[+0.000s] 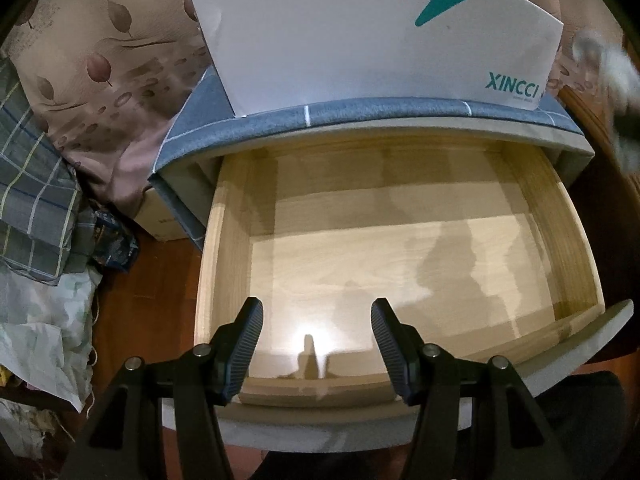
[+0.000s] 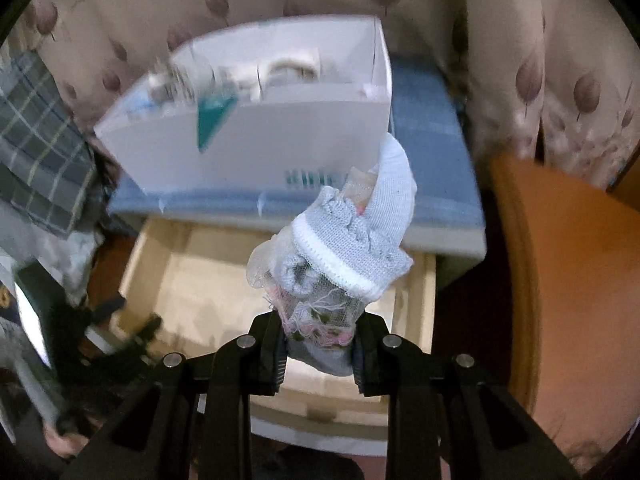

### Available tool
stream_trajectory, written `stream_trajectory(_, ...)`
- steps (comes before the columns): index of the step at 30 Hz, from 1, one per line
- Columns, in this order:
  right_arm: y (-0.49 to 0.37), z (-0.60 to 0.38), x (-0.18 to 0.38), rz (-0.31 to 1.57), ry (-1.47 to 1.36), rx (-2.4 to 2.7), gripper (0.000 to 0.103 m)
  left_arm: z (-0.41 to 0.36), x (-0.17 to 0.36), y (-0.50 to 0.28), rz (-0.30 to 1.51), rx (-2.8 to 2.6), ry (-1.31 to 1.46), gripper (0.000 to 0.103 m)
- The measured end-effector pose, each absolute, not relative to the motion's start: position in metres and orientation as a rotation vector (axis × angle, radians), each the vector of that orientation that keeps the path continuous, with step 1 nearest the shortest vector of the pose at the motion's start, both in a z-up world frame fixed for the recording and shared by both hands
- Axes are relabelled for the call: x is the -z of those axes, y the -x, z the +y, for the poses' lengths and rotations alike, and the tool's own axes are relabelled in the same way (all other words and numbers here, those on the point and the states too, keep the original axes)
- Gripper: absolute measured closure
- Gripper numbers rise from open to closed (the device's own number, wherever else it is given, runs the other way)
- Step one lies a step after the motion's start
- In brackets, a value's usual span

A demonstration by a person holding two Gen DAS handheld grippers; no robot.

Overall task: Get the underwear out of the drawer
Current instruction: 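Carry the pale blue patterned sock into the white box and open the right gripper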

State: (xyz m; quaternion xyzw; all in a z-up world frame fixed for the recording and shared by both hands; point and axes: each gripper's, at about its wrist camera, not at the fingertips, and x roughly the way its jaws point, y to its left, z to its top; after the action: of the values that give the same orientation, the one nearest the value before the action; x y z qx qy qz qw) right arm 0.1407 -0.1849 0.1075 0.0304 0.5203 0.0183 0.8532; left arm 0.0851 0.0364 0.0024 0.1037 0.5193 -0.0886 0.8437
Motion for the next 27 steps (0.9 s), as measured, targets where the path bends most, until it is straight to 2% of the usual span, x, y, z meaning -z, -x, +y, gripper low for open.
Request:
stream_trajectory(6,-0.164,-0.189,-0.157,1.004,-0.069,-0.037,0.080,0.039,-0.005,-0.084,1.084,0.184,-0.202,0.045)
stream_trajectory(13,-0.204,-0.172,-0.184,0.960,-0.045,-0.045,0.079,0.046,-0.011,-0.086,1.062,0.159,-0.157,0.045)
stream_trajectory(27,-0.296,-0.128,-0.143,1.067,0.009,-0.076,0.076,0.049,-0.011,-0.085,1.061,0.162,-0.137,0.045)
